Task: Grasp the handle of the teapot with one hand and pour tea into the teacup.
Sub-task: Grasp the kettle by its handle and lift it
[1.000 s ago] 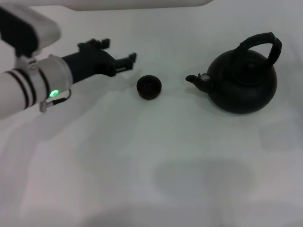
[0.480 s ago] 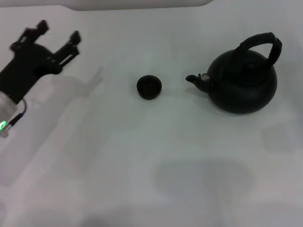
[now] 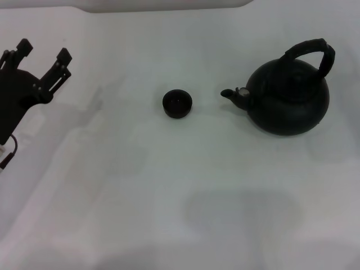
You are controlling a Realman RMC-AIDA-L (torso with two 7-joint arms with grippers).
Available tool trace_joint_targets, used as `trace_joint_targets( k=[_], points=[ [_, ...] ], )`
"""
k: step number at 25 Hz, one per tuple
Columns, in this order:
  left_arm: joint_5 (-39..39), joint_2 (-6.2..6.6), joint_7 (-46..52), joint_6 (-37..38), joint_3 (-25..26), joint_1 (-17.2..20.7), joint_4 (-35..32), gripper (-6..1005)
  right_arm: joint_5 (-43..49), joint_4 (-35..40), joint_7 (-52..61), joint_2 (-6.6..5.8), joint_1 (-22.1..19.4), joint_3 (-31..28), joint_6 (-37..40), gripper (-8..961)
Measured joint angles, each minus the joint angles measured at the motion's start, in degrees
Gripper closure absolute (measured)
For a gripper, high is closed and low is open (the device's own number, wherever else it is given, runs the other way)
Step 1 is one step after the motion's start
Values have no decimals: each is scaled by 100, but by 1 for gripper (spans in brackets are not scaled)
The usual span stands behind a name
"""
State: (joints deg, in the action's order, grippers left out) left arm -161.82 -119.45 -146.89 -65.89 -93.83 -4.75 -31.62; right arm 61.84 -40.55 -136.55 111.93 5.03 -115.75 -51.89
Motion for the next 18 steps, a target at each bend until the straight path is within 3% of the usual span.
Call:
trace_joint_targets(
  k=[9,13,18],
  points=[
    [-84,-19,-160,-45,-39,90,84,122,2075,-1301,1961,50,-331,-8,-11,98],
    [-104,-17,-239,-15,-39,92,174,122,2658,-1931,2515,164,-584,-10,-157,99],
    [-217,-22,-476,-14,-57,81,364,122,2751,-2379,2809,321,-820,-7,-536,99]
  ],
)
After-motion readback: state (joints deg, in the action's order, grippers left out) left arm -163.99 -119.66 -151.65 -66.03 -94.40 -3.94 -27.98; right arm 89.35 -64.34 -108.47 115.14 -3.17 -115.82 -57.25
